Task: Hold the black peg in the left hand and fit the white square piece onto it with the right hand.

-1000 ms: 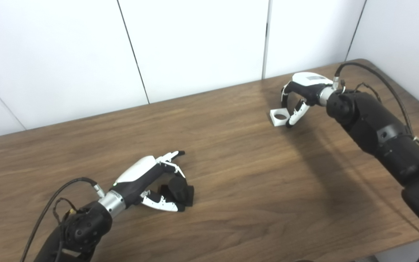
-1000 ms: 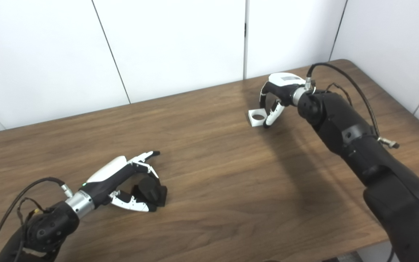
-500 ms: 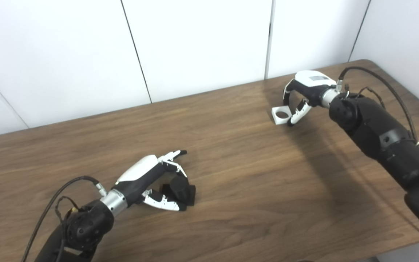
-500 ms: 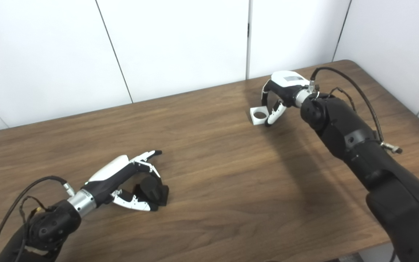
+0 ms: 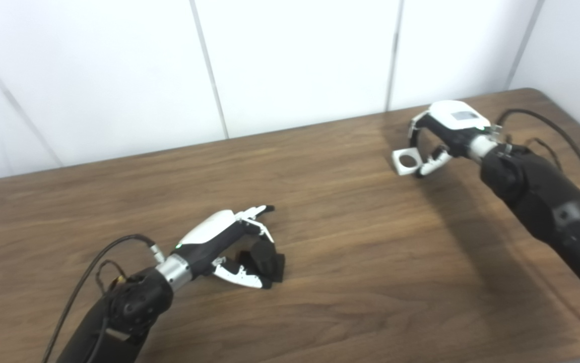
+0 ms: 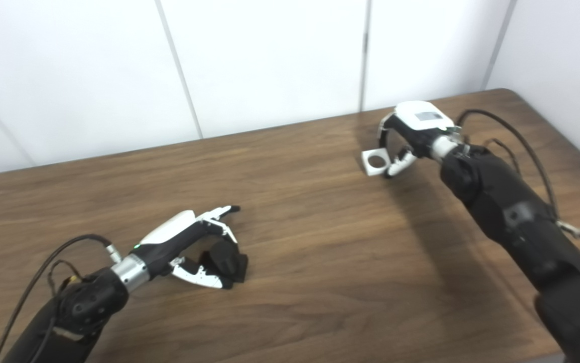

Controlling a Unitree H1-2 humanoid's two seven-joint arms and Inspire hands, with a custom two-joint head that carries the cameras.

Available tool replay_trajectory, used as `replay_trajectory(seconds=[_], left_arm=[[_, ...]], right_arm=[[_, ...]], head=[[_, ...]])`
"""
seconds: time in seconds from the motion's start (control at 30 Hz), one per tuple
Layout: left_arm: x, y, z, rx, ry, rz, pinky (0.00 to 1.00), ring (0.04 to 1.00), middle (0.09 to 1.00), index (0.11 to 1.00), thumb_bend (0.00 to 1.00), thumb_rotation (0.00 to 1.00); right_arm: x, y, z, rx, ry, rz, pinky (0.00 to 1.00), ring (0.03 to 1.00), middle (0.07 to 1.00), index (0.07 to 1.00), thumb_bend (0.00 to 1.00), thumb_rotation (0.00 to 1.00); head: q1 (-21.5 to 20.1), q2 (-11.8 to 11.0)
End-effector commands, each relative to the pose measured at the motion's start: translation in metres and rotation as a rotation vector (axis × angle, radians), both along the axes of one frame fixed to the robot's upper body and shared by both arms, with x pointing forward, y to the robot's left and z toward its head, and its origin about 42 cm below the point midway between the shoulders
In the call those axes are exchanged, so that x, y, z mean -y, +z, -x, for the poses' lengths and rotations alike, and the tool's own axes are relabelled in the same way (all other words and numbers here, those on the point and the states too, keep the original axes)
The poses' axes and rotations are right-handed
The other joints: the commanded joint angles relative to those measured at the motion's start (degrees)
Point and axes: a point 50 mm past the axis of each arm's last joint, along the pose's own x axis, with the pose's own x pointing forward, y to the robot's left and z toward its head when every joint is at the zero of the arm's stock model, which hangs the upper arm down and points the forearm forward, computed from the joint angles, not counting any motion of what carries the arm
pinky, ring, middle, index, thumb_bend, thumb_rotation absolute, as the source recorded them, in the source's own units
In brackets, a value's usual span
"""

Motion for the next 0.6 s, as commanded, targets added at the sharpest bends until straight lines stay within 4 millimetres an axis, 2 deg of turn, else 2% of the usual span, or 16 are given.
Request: replay_trajectory(seconds=[0.0,0.27,0.57], left_arm=[[-0.005,-0.022,0.001,-0.054,0.009,-0.106,1.00,1.000,1.000,0.495,0.52,0.08],[-0.006,-0.024,-0.001,-0.050,0.009,-0.100,0.98,1.000,1.000,0.494,0.52,0.08],[-0.001,-0.025,-0.001,-0.054,0.014,-0.113,0.98,1.000,1.000,0.495,0.52,0.08]], right_arm=[[0.002,0.033,-0.002,0.100,0.044,0.011,0.93,0.885,0.812,0.485,0.52,0.13],[-0.011,0.048,0.004,0.158,0.132,0.002,0.94,0.887,0.806,0.483,0.52,0.13],[-0.036,0.067,0.015,0.195,0.253,-0.010,0.95,0.903,0.812,0.481,0.52,0.14]], head=[[0.2,0.0],[0.6,-0.7],[2.3,-0.7]])
